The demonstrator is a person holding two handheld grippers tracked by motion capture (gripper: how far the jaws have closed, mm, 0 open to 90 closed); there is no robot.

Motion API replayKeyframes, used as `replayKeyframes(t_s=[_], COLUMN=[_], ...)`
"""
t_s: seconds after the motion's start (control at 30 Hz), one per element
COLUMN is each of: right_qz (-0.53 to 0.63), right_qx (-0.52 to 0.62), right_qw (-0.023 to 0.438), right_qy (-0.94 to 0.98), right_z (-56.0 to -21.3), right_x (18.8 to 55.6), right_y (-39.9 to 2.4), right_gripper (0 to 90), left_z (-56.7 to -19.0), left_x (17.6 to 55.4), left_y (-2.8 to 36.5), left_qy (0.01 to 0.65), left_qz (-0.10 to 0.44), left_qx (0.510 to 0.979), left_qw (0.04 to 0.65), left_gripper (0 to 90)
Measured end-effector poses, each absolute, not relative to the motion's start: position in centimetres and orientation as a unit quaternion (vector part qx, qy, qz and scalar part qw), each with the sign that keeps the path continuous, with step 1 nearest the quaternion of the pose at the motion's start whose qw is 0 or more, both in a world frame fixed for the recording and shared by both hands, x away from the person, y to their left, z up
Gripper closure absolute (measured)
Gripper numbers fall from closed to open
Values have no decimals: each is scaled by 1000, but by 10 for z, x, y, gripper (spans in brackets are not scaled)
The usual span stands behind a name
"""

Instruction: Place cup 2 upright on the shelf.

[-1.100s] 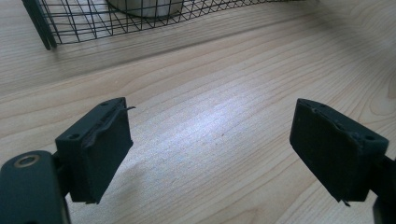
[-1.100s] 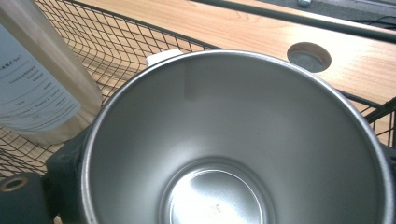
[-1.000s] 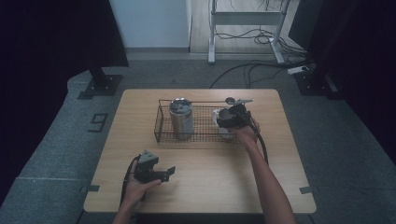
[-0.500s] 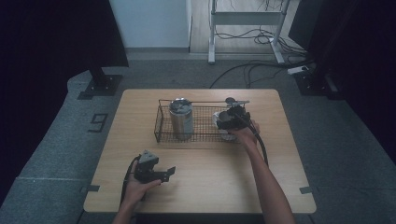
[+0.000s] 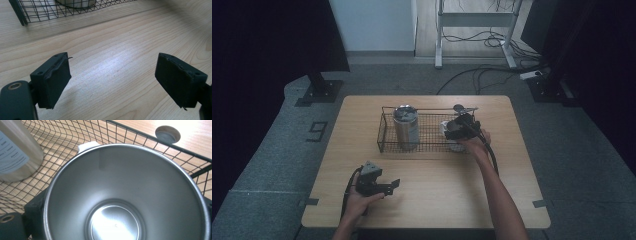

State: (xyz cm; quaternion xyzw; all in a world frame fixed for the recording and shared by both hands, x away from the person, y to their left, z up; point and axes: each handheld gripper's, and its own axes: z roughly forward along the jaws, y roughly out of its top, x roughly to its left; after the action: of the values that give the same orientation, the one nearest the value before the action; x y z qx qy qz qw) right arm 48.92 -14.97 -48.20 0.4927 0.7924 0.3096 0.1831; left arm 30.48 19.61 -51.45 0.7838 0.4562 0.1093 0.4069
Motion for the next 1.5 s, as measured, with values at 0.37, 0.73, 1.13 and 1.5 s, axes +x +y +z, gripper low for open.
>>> replayKeyframes(t_s=[0.37,0.73,1.13,1.5], right_qz=[278,288,313,342], right_qx=[499,503,499,497], right_qw=[189,198,187,193], right_qy=[799,790,786,774], right_z=[-482,-480,-475,-466], right_x=[485,484,482,479], right_y=[-153,-155,-161,-163], right_gripper=[47,0,0,0], left_z=[-514,-515,-516,-516], left_x=[304,304,305,305], left_y=[194,194,193,195], left_qy=[449,448,449,451], left_qz=[105,102,101,100], left_qx=[791,793,794,793], left_qw=[402,400,398,397], left_gripper=[132,132,132,132])
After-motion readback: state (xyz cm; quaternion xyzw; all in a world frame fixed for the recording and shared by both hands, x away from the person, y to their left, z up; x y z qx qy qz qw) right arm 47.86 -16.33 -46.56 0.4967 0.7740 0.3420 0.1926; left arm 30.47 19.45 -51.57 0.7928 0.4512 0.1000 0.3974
